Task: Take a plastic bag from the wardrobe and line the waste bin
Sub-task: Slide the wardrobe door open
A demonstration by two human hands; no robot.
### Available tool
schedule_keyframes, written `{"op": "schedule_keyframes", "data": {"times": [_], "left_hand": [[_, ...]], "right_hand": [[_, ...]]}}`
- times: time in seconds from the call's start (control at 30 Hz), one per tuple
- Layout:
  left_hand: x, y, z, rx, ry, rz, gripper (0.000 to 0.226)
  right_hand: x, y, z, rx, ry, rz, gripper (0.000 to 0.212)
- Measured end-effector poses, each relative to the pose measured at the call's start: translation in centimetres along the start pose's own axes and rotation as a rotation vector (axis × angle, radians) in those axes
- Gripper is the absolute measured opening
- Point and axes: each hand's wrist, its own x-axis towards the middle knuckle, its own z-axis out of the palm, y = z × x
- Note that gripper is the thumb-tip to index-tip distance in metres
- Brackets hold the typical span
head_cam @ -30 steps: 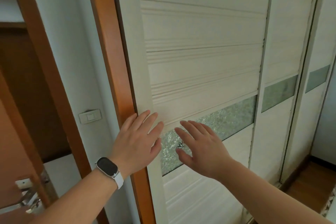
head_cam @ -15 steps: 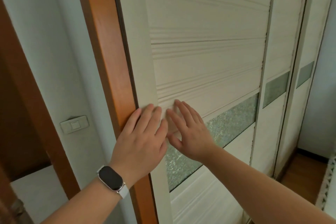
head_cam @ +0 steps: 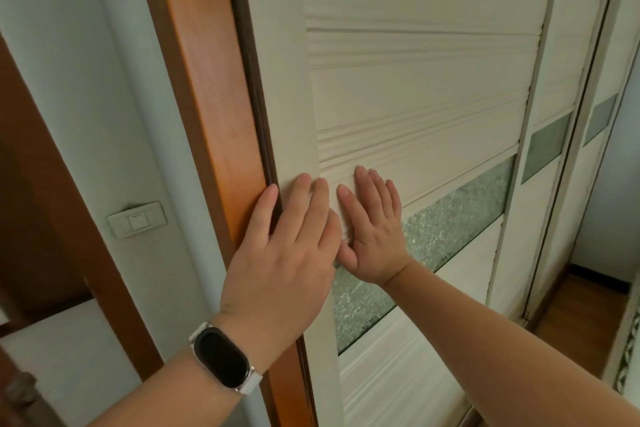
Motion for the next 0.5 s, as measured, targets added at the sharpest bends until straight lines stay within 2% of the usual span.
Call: {"op": "schedule_keyframes", "data": {"times": [0.3, 0.5], "left_hand": [[3.2, 3.0, 1.6, -0.104, -0.027, -0.006, 0.046], [6.0, 4.9, 4.5, -0.06, 0.028, 0.084, 0.041]], "right_hand": [[-0.4, 4.6, 0.6, -0.033, 0.062, -0.02, 0.061], [-1.1, 10.2, 0.9, -0.024, 0.062, -0.036, 0.063]]}}
